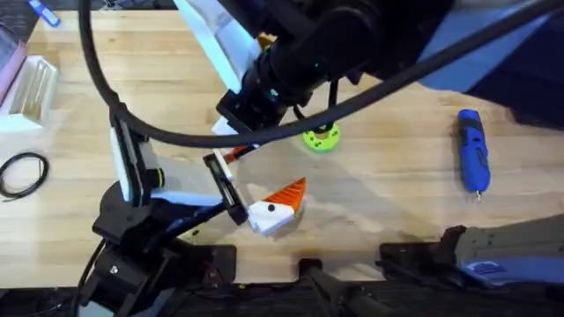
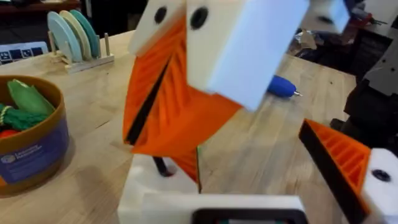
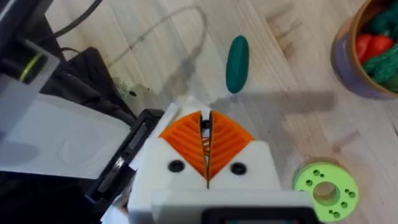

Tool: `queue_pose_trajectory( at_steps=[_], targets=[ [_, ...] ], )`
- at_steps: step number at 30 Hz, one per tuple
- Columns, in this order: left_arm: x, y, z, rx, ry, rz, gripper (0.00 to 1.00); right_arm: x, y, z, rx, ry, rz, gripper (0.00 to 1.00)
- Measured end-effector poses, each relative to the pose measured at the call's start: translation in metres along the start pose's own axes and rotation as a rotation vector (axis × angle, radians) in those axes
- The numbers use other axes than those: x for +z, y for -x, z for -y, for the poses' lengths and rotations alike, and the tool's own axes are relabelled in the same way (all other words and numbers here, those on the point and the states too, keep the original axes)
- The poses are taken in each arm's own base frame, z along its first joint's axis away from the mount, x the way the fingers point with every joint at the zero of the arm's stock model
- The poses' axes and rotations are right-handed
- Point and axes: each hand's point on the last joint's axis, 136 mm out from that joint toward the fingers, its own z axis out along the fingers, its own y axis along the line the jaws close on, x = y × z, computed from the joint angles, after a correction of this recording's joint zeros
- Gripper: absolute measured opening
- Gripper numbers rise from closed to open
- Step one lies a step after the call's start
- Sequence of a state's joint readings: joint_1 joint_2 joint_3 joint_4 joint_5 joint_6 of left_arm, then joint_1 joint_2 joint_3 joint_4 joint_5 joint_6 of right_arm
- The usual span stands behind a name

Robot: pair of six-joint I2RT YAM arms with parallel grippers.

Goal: Pick up the gripper from the table and insert it into the empty holder that is missing its gripper. Then pick up a screw, insert it into the mounting hole, and use the screwdriver to tighten it. Finally, clean up the table by picking up the vegetable and placing it into the bucket.

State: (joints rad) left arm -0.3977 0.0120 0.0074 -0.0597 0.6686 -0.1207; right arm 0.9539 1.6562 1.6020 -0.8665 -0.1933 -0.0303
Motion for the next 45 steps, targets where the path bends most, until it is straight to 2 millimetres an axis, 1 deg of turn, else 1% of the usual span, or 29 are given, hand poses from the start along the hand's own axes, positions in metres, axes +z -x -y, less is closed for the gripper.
queue_pose_trajectory(
  at_steps=[25,36,39,45],
  targets=[
    [0.0,0.0,0.002,-0.004,-0.014,-0.002,0.987,0.0,-0.004,-0.001,0.004,0.006,-0.019,0.007],
    [0.0,-0.001,0.003,-0.008,-0.017,-0.003,0.986,0.001,-0.004,-0.003,-0.025,-0.049,-0.023,0.007],
    [0.0,0.0,0.003,-0.003,-0.016,-0.002,0.987,-0.001,-0.009,-0.002,-0.022,-0.054,-0.043,0.007],
    [0.0,0.0,0.003,0.001,-0.017,-0.002,0.987,-0.003,-0.011,-0.002,-0.023,-0.066,-0.058,0.007]
  ],
)
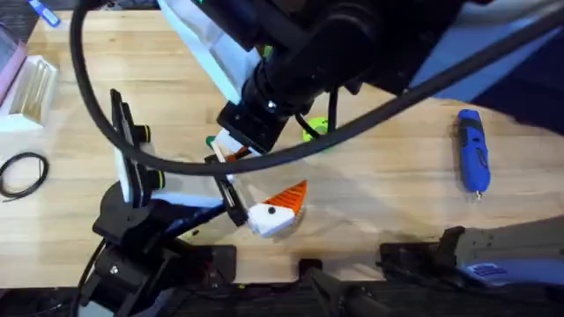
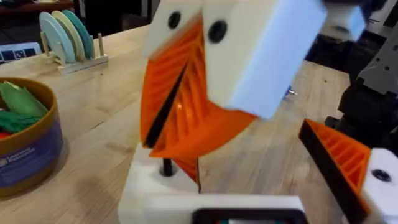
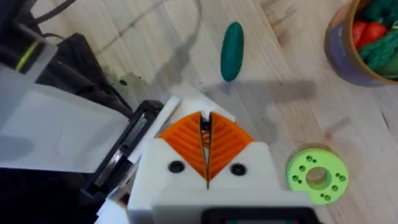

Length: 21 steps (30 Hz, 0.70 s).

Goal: Pick up the gripper from the table and insert it into the empty holder that is missing its gripper. Then pick up a screw, insert it into the mounting hole, and use the screwdriver to tighten it. Finally, clean up the table by picking up the vegetable and placing it into the bucket.

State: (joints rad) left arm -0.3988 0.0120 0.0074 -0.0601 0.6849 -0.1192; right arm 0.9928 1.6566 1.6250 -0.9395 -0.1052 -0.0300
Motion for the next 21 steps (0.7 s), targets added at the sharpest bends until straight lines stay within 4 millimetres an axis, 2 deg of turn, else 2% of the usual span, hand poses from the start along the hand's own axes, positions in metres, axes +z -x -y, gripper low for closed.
queue_pose_trajectory(
  at_steps=[16,21],
  targets=[
    [0.0,0.0001,-0.0001,0.007,0.0,0.0,0.987,-0.0007,-0.0014,-0.0084,-0.019,0.006,-0.009,0.007],
    [0.0,0.0,0.0,0.006,0.0,0.0,0.987,0.0051,-0.0034,-0.0095,-0.021,0.006,-0.027,0.006]
  ],
)
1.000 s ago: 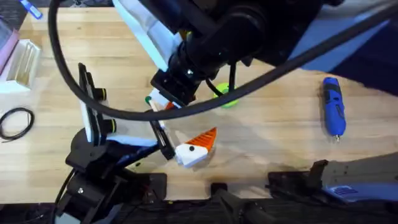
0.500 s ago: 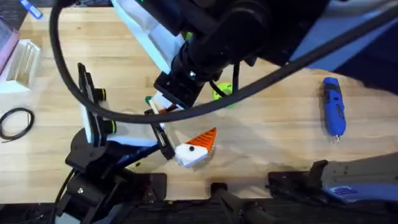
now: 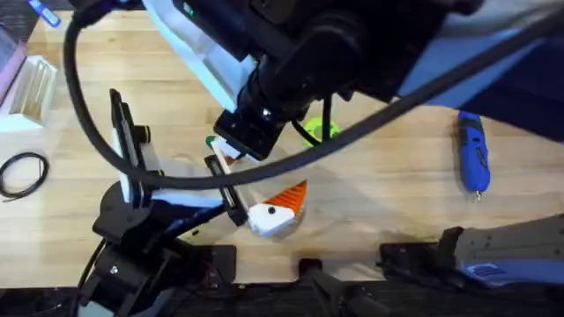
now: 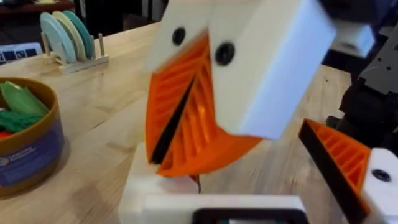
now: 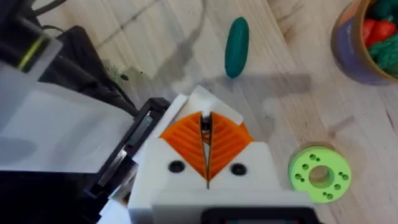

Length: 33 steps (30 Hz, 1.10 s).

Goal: Pick up the gripper from the table and insert it into the empty holder that is missing its gripper. Then pick up a screw, insert it into the mounting hole, and use the screwdriver to tighten it. Finally, clean up the table by picking up the vegetable and placing it into the bucket.

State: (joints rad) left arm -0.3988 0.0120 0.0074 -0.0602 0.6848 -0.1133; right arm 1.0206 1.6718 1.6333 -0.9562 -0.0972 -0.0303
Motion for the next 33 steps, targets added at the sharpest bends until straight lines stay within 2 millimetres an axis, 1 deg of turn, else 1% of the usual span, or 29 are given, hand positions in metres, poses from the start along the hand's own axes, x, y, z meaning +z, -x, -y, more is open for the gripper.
queue_pose_trajectory(
  at_steps=[5,6,8,9,10,12,13,15,18,25,28,30,33],
  targets=[
    [0.0,0.0,0.0,-0.005,0.001,-0.001,0.987,0.002,0.001,0.001,0.0,-0.003,-0.001,0.008],
    [0.0,0.0,0.0,-0.005,0.002,-0.001,0.987,0.002,0.001,0.001,0.003,-0.001,-0.001,0.065],
    [0.0,0.0,0.0,-0.004,0.001,-0.001,0.987,0.002,0.001,0.001,0.003,-0.003,-0.001,0.271],
    [0.0,0.0,0.0,-0.004,0.001,-0.001,0.988,0.001,0.001,0.001,0.004,-0.005,0.0,0.411],
    [0.0,0.0,0.0,-0.004,0.001,-0.001,0.987,0.001,0.001,0.003,0.005,-0.016,-0.001,0.571],
    [0.0,0.0,-0.001,-0.004,0.004,0.0,0.986,-0.001,0.002,0.013,0.016,-0.045,0.003,0.847],
    [0.0,0.0,-0.001,-0.003,0.004,0.0,0.986,-0.003,0.001,0.017,0.022,-0.056,0.005,0.926],
    [0.0,0.0,-0.001,0.001,0.004,0.0,0.987,-0.007,-0.001,0.019,0.03,-0.051,0.0,0.952],
    [0.0,0.0,-0.001,0.001,0.004,0.0,0.987,-0.018,-0.005,0.019,0.041,-0.041,0.003,0.952],
    [0.0,0.0,-0.001,0.002,0.003,0.0,0.986,-0.074,-0.017,0.05,0.149,-0.085,0.082,0.954],
    [0.0,0.0,-0.001,0.002,0.003,0.0,0.986,-0.092,-0.021,0.055,0.185,-0.091,0.119,0.955],
    [0.0,0.0,-0.001,0.002,0.003,0.0,0.986,-0.098,-0.027,0.054,0.199,-0.082,0.135,0.954],
    [0.0,0.0,-0.001,0.002,0.004,0.0,0.987,-0.096,-0.047,0.051,0.231,-0.066,0.129,0.956]
  ],
)
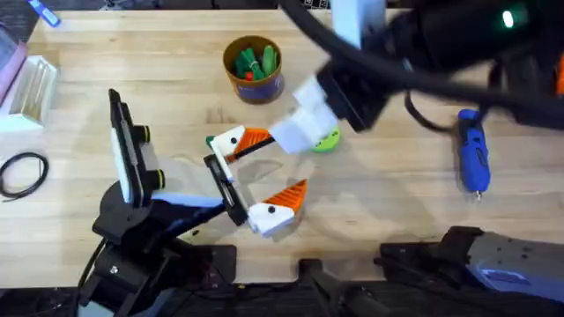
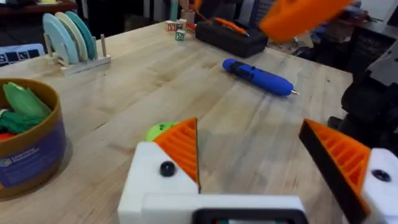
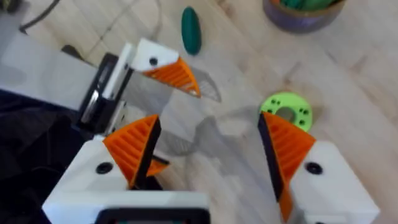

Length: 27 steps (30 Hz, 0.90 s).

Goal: Pick up the gripper from the table and insert it into the empty holder that is missing its gripper. Then pick up a screw, insert it into the mounting hole, and use the screwdriver to tighten it. Finally, clean up the table by picking up the vegetable and placing it into the bucket.

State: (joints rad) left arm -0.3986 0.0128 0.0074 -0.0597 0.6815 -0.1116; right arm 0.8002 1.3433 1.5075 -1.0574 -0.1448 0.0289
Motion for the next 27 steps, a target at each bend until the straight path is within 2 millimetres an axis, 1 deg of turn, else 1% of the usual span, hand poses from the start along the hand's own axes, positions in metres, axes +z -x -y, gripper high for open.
queue_pose_trajectory(
  at_steps=[4,9,11,14,18,23,25,26,27],
  targets=[
    [0.0,0.0,0.0,0.0,0.0,0.0,0.987,-0.001,-0.026,-0.005,0.023,0.053,0.028,0.957],
    [0.0,0.0,0.0,0.0,0.0,0.0,0.985,-0.019,-0.047,-0.025,0.001,0.17,0.14,0.959],
    [0.0,0.0,0.0,0.001,0.0,0.0,0.986,-0.026,-0.058,-0.032,-0.006,0.202,0.156,0.959],
    [0.0,0.0,0.0,0.002,0.0,0.0,0.987,-0.027,-0.072,-0.036,-0.007,0.228,0.151,0.959],
    [0.0,0.0,0.0,0.003,0.0,0.0,0.988,-0.025,-0.079,-0.041,-0.021,0.258,0.128,0.958],
    [0.0,0.0,0.0,0.003,0.0,0.0,0.987,-0.027,-0.089,-0.052,-0.105,0.328,0.103,0.959],
    [0.0,0.0,0.0,0.003,0.0,0.0,0.928,-0.026,-0.092,-0.055,-0.137,0.343,0.092,0.96],
    [0.0,0.0,0.0,0.003,0.0,0.0,0.884,-0.026,-0.092,-0.055,-0.149,0.347,0.093,0.96],
    [0.0,0.0,0.0,0.003,0.0,0.0,0.8,-0.026,-0.092,-0.056,-0.16,0.351,0.095,0.96]
  ],
)
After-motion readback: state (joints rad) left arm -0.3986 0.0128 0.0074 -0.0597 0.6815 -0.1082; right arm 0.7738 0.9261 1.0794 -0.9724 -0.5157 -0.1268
